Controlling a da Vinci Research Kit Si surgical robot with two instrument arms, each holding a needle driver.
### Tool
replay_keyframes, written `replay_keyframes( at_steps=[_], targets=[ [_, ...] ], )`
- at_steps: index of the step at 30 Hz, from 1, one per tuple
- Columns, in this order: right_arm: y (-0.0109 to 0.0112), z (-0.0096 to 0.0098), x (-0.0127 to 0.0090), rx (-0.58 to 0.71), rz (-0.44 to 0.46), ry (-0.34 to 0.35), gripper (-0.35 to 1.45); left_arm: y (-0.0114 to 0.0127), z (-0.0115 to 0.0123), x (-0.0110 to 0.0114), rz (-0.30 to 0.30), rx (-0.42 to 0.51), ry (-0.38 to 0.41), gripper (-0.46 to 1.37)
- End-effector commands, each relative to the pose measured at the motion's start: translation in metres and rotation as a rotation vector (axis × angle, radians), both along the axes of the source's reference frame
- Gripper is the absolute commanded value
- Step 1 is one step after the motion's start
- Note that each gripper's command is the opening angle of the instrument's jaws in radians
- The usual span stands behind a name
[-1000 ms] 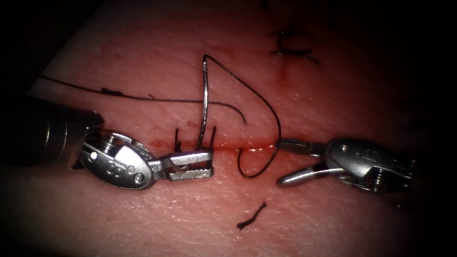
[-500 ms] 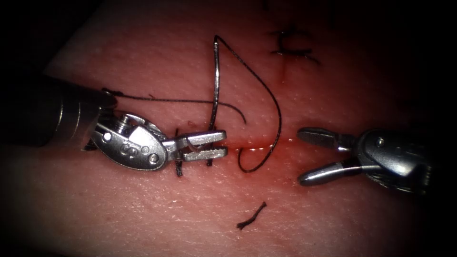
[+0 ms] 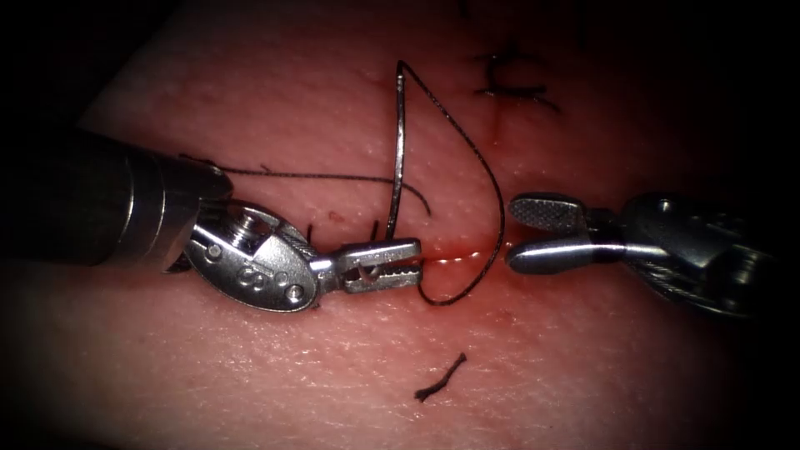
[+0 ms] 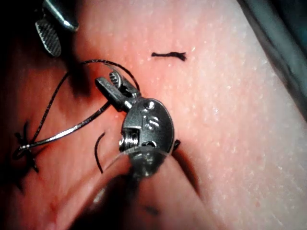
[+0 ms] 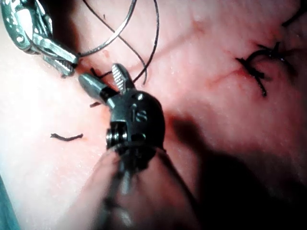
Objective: Wound Closure
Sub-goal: Pass the needle from the left to the right gripper
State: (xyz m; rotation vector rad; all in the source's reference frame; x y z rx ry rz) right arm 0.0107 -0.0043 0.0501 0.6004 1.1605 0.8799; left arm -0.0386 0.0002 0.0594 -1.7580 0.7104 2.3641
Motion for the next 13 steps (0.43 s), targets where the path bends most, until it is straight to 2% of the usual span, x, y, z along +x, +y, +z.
replay_keyframes(
  at_steps=[1,7,13],
  targets=[
    [-0.0001,0.0003,-0.0001,-0.002,0.000,0.000,0.67,0.0001,0.0001,0.0001,0.010,0.004,0.001,-0.35],
    [-0.0004,0.0007,-0.0002,0.000,0.002,-0.001,0.71,0.0001,0.0001,0.0001,0.010,0.004,0.001,-0.35],
    [-0.0004,0.0003,-0.0001,0.001,0.002,-0.002,0.65,0.0000,0.0001,0.0002,0.012,0.003,-0.002,-0.35]
  ],
)
